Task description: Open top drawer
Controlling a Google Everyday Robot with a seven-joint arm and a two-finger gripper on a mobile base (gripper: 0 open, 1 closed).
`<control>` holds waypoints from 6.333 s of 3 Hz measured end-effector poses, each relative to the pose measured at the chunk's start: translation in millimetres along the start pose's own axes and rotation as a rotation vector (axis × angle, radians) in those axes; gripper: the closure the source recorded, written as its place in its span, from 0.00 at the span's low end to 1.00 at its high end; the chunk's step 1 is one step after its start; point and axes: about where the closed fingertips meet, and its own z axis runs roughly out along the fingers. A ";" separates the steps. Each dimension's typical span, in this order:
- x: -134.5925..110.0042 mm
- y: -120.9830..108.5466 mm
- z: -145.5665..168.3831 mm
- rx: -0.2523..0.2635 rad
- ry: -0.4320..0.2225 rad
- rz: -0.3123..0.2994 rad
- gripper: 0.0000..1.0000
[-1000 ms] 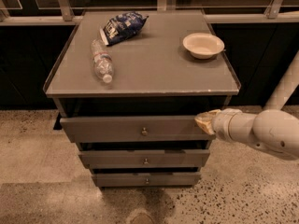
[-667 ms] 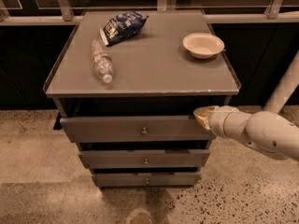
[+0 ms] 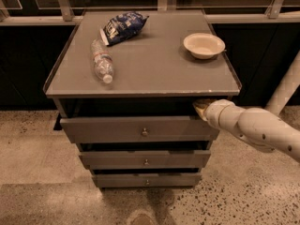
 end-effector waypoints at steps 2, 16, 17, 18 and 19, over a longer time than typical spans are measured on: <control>17.2 1.4 36.2 -0.043 0.030 0.062 1.00; 61.7 98.3 -52.6 -0.481 0.161 0.240 1.00; 60.2 97.6 -52.9 -0.481 0.161 0.240 1.00; 62.7 108.9 -71.2 -0.428 0.151 0.270 1.00; 58.4 98.8 -85.0 -0.342 0.133 0.257 1.00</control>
Offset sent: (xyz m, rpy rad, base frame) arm 0.0373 0.0092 -0.0548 0.0756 0.1215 -0.0003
